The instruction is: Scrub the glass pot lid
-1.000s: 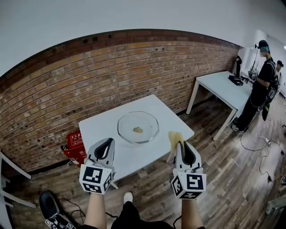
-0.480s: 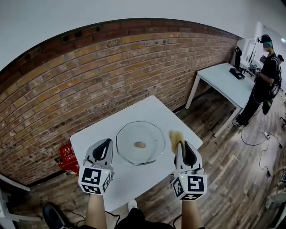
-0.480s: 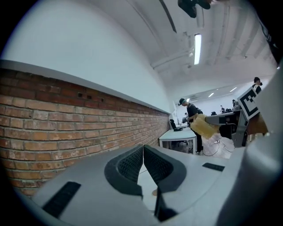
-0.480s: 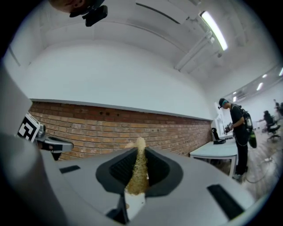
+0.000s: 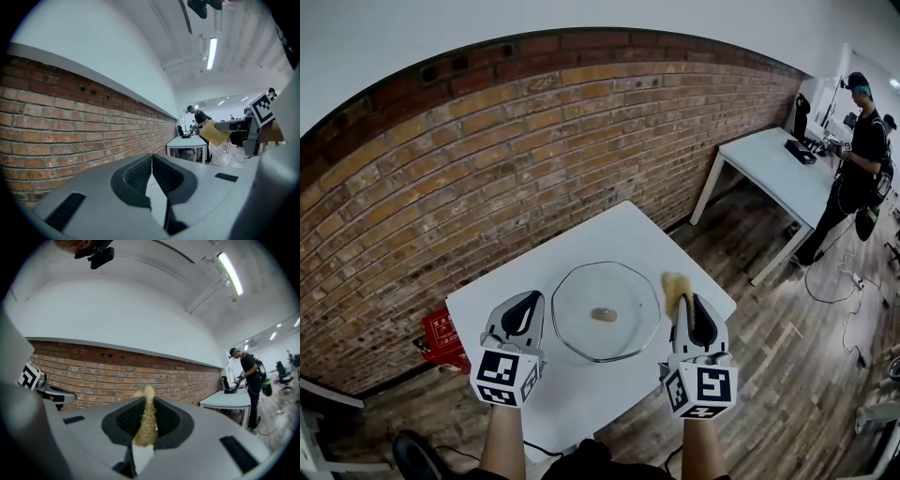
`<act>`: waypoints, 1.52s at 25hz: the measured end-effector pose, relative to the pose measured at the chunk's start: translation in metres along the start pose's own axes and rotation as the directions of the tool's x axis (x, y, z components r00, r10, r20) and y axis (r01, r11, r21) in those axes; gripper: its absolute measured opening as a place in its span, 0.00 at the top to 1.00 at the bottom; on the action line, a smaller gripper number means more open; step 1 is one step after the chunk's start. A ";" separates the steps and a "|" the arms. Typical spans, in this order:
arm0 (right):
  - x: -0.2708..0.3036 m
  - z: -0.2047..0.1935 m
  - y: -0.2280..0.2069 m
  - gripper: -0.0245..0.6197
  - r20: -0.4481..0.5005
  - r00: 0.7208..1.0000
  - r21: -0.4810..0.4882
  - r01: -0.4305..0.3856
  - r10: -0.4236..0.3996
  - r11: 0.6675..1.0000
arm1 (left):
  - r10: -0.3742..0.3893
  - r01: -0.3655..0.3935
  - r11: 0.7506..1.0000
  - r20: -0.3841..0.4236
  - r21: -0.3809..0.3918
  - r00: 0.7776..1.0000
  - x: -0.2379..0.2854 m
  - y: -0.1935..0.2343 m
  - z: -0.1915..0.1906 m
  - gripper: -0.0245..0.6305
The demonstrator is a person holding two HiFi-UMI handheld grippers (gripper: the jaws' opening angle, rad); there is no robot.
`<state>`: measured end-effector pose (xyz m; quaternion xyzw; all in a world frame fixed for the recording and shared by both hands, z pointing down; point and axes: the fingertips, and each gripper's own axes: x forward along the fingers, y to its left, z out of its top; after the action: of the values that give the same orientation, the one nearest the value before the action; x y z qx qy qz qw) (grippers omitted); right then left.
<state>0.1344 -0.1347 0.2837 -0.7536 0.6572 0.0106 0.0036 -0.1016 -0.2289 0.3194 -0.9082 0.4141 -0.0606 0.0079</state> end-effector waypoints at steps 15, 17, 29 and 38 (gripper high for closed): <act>0.003 0.020 0.010 0.87 0.025 0.999 -0.020 0.035 -0.034 0.999 | -0.034 0.034 0.999 0.020 -0.015 0.999 0.001 0.015 0.008 0.94; 0.002 0.020 0.010 0.87 0.027 0.999 -0.022 0.031 -0.031 0.999 | -0.029 0.030 0.999 0.022 -0.014 0.999 -0.001 0.015 0.010 0.94; 0.030 0.014 -0.001 0.87 0.022 0.998 0.015 -0.056 0.055 0.998 | 0.048 -0.048 0.999 -0.024 -0.016 0.999 0.008 0.015 0.002 0.94; 0.048 -0.013 -0.010 0.87 -0.035 0.993 0.025 -0.113 0.113 0.993 | 0.106 -0.110 0.993 -0.089 -0.043 0.990 0.018 0.013 -0.016 0.94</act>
<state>0.1510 -0.1807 0.2959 -0.7152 0.6989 -0.0105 -0.0001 -0.1020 -0.2505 0.3361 -0.8808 0.4641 -0.0893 -0.0285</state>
